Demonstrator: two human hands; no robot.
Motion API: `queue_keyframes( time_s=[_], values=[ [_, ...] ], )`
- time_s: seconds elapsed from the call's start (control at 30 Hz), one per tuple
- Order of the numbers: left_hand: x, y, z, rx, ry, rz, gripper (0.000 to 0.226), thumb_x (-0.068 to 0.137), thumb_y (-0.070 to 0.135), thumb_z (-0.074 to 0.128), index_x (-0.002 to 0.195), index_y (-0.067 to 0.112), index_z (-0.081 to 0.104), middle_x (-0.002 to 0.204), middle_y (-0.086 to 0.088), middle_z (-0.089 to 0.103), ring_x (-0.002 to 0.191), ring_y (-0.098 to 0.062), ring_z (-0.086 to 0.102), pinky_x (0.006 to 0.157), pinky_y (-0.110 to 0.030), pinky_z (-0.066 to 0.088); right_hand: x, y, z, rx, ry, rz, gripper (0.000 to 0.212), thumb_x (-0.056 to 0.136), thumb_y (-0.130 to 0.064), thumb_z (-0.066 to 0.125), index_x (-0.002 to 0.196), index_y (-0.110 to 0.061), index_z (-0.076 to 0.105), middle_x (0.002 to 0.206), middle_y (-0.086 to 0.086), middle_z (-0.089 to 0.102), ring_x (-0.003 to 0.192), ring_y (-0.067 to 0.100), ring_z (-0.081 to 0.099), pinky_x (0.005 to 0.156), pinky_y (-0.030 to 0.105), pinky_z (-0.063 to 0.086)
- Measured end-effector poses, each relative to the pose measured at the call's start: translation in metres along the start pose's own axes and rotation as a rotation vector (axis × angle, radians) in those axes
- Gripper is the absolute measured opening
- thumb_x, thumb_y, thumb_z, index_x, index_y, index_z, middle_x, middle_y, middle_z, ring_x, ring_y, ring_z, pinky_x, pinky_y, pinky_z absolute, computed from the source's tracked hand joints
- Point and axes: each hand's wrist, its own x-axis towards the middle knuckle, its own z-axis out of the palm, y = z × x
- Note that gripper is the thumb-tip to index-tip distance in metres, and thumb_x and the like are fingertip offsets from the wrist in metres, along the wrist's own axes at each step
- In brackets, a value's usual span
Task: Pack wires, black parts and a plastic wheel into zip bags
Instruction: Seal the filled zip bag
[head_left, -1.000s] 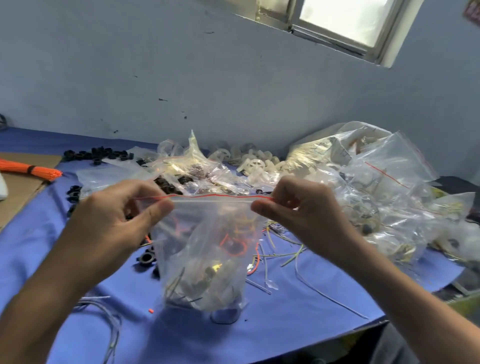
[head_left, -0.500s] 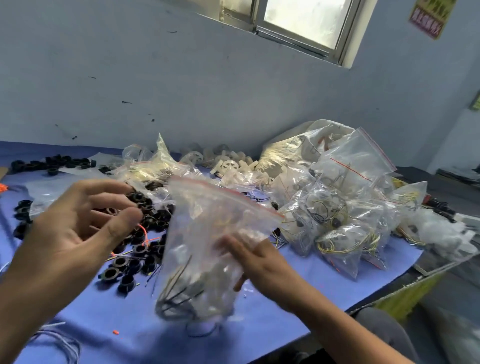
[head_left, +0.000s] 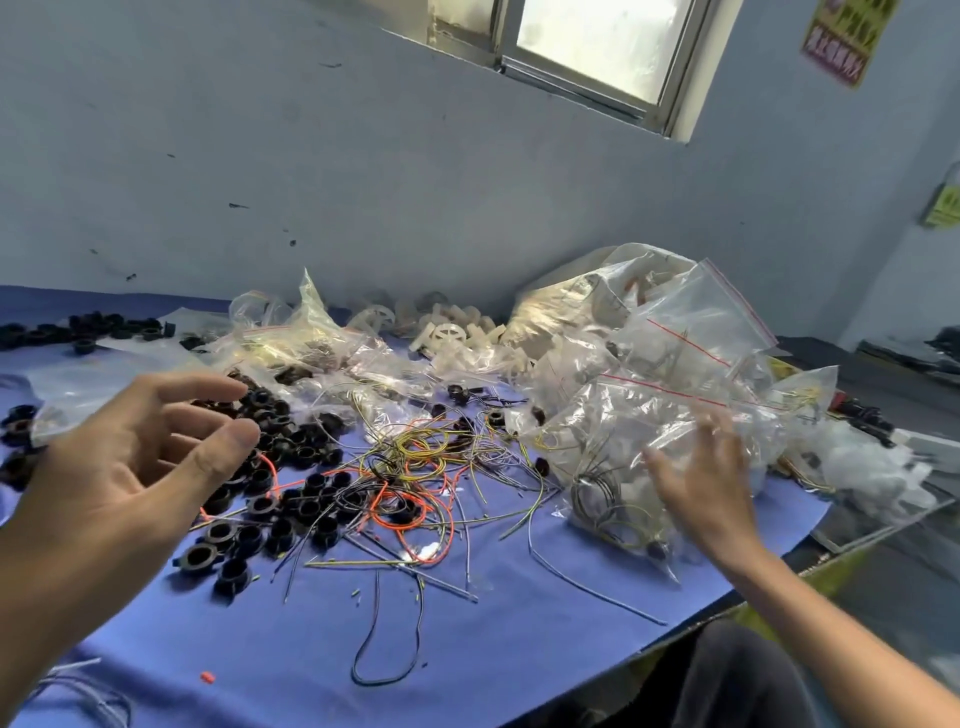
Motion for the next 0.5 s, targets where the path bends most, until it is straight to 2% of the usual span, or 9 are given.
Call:
queue_keyframes(
  time_s=[0.03, 0.07, 0.13, 0.17, 0.23, 0.3, 0.37, 0.43, 0.5],
  values=[
    [0.0, -0.002, 0.002, 0.003, -0.005, 0.0, 0.065, 0.08, 0.071, 0.064, 0.132, 0.033, 0.056, 0.101, 0.005, 0.071, 0.083, -0.013, 0.07, 0.069, -0.05, 0.06, -0.008, -0.002, 0.008, -0.115, -0.046, -0.143, 0.082, 0.081, -0.069, 0.058, 0.148, -0.038, 0.022, 0.156, 0.009, 0.017, 0.141, 0.037, 0.024, 0.107, 0.06, 0.033],
    [0.001, -0.004, 0.004, 0.008, -0.013, -0.004, 0.065, 0.079, 0.072, 0.064, 0.131, 0.034, 0.057, 0.101, 0.006, 0.071, 0.082, -0.014, 0.07, 0.07, -0.052, 0.06, -0.014, -0.005, 0.017, -0.206, -0.118, -0.211, 0.085, 0.077, -0.078, 0.051, 0.148, -0.045, 0.019, 0.16, 0.005, 0.009, 0.145, 0.036, 0.016, 0.108, 0.061, 0.029],
    [0.0, -0.005, 0.007, 0.028, -0.023, -0.01, 0.065, 0.078, 0.074, 0.063, 0.129, 0.035, 0.058, 0.099, 0.006, 0.071, 0.08, -0.014, 0.069, 0.069, -0.051, 0.06, -0.02, -0.008, 0.032, -0.277, -0.273, -0.182, 0.093, 0.069, -0.09, 0.042, 0.148, -0.052, 0.012, 0.163, -0.003, -0.004, 0.149, 0.032, 0.001, 0.112, 0.061, 0.019],
    [-0.002, -0.004, 0.008, 0.037, -0.027, -0.013, 0.064, 0.077, 0.075, 0.063, 0.127, 0.035, 0.059, 0.097, 0.006, 0.071, 0.079, -0.014, 0.069, 0.068, -0.046, 0.06, -0.02, -0.009, 0.038, -0.269, -0.321, -0.133, 0.096, 0.067, -0.092, 0.042, 0.148, -0.052, 0.01, 0.164, -0.003, -0.004, 0.15, 0.031, -0.002, 0.114, 0.06, 0.016],
    [-0.007, 0.001, 0.016, 0.039, -0.034, -0.025, 0.058, 0.076, 0.075, 0.062, 0.12, 0.037, 0.062, 0.093, 0.006, 0.071, 0.076, -0.014, 0.068, 0.062, -0.032, 0.058, -0.018, -0.004, 0.047, -0.265, -0.308, -0.082, 0.098, 0.066, -0.09, 0.045, 0.149, -0.048, 0.014, 0.164, 0.0, 0.003, 0.15, 0.031, 0.003, 0.116, 0.058, 0.019],
    [-0.013, 0.004, 0.027, 0.083, -0.065, -0.026, 0.046, 0.077, 0.068, 0.062, 0.112, 0.038, 0.064, 0.088, 0.008, 0.071, 0.072, -0.012, 0.067, 0.061, -0.026, 0.053, -0.015, 0.003, 0.056, -0.29, -0.216, -0.103, 0.099, 0.065, -0.09, 0.044, 0.149, -0.043, 0.023, 0.163, 0.006, 0.014, 0.148, 0.035, 0.015, 0.114, 0.056, 0.025],
    [-0.019, 0.004, 0.035, 0.135, -0.105, -0.045, 0.031, 0.079, 0.057, 0.064, 0.104, 0.04, 0.065, 0.085, 0.01, 0.07, 0.069, -0.011, 0.066, 0.064, -0.026, 0.052, -0.004, 0.007, 0.066, -0.266, -0.162, -0.134, 0.1, 0.063, -0.089, 0.045, 0.148, -0.04, 0.029, 0.159, 0.013, 0.024, 0.145, 0.04, 0.023, 0.114, 0.056, 0.027],
    [-0.023, -0.002, 0.039, 0.155, -0.151, -0.089, 0.016, 0.086, 0.045, 0.069, 0.1, 0.041, 0.064, 0.082, 0.013, 0.069, 0.069, -0.012, 0.066, 0.066, -0.03, 0.053, 0.01, 0.013, 0.075, -0.243, -0.181, -0.141, 0.1, 0.062, -0.087, 0.05, 0.148, -0.039, 0.03, 0.157, 0.017, 0.026, 0.144, 0.041, 0.023, 0.115, 0.055, 0.025],
    [-0.027, -0.01, 0.038, 0.192, -0.186, -0.114, 0.013, 0.09, 0.036, 0.069, 0.1, 0.042, 0.062, 0.081, 0.015, 0.068, 0.071, -0.01, 0.065, 0.068, -0.029, 0.052, 0.025, 0.017, 0.079, -0.259, -0.208, -0.142, 0.101, 0.062, -0.086, 0.053, 0.148, -0.04, 0.028, 0.158, 0.017, 0.024, 0.145, 0.04, 0.02, 0.117, 0.054, 0.023]
  ],
)
